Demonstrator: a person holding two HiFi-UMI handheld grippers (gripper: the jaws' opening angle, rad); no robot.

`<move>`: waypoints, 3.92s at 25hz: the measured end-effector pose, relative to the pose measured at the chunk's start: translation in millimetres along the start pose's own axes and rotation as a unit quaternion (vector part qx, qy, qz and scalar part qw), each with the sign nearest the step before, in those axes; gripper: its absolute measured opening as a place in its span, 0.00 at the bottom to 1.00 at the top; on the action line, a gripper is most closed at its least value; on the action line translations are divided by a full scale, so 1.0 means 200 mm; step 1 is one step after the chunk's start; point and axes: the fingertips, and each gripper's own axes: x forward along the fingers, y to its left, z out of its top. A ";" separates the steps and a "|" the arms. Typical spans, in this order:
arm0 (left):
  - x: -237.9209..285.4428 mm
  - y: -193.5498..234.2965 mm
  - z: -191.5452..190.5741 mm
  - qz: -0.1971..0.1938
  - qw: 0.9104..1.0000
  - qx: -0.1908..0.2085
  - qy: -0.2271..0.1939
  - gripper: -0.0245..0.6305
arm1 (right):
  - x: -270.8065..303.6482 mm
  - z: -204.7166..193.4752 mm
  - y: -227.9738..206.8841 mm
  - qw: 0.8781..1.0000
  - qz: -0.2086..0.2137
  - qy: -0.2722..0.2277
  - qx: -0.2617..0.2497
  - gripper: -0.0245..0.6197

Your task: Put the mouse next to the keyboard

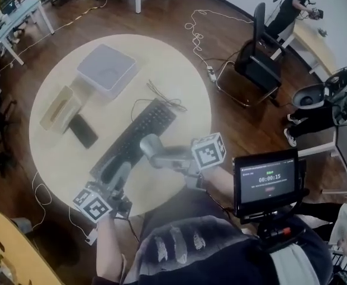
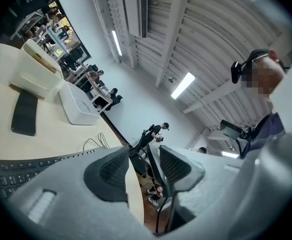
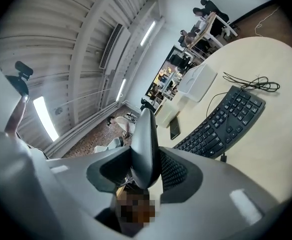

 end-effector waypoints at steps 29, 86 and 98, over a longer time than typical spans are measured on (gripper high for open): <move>0.27 -0.06 -0.08 0.190 0.976 0.101 -0.031 0.04 | -0.32 0.25 -0.14 0.989 -0.001 0.120 -0.088 0.29; 0.73 0.04 -0.13 0.271 0.956 0.106 0.043 0.04 | -0.62 0.76 -1.65 0.893 -0.317 0.242 -0.209 0.51; 0.68 0.11 -0.14 0.274 0.955 0.109 0.046 0.04 | -0.44 1.00 -0.88 0.884 -0.211 0.104 -0.404 0.04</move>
